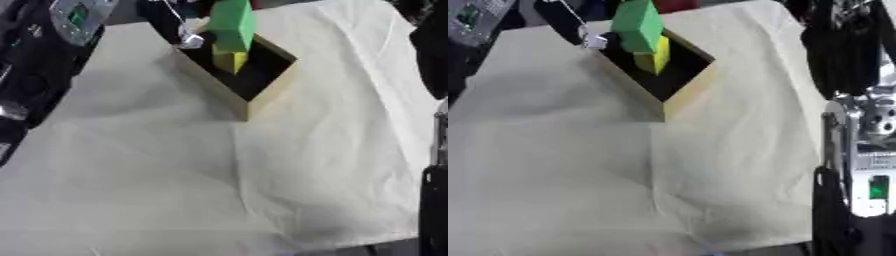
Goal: Pick up objects on the table and place them in the box.
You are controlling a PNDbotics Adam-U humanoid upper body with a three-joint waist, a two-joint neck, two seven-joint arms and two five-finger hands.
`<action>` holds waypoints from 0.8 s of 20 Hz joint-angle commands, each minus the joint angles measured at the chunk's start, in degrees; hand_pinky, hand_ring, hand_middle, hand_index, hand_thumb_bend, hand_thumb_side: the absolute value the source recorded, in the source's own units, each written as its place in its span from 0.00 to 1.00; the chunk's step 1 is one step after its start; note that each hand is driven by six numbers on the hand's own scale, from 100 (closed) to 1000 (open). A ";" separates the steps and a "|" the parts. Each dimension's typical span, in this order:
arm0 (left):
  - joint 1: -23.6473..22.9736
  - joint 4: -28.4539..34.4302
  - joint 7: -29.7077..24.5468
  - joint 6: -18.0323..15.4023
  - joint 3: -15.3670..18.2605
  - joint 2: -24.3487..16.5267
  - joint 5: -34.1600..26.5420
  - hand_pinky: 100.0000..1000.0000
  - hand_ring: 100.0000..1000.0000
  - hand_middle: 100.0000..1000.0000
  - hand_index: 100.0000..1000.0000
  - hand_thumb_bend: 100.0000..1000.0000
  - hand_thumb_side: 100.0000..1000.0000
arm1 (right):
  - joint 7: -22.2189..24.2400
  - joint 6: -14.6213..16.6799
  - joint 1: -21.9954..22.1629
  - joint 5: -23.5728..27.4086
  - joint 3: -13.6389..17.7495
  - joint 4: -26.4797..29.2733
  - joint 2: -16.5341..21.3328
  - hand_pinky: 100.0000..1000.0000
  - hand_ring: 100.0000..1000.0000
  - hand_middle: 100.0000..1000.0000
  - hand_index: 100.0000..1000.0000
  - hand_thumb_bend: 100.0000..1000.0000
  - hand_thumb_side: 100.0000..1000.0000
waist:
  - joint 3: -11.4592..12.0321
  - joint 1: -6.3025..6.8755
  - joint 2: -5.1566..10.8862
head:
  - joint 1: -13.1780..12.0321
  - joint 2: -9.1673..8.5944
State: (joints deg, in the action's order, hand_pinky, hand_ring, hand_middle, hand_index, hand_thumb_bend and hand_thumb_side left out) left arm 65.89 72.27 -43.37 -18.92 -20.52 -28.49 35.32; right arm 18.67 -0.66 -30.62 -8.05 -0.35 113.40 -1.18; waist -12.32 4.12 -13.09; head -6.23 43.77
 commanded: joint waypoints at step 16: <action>3.60 -17.91 6.33 -3.97 3.97 6.64 18.87 0.39 0.54 0.41 0.57 0.00 0.46 | 0.07 0.12 -1.90 0.73 -0.13 1.19 0.00 0.77 0.77 0.55 0.69 0.00 1.00 | -1.05 0.09 -0.57 | -1.34 -0.99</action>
State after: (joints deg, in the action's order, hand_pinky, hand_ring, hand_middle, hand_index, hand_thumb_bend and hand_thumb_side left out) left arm 68.29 54.90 -37.23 -22.66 -17.10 -21.47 52.93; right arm 18.76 -0.63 -31.74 -7.71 -0.38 113.40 -1.20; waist -13.34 4.48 -14.54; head -7.44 43.22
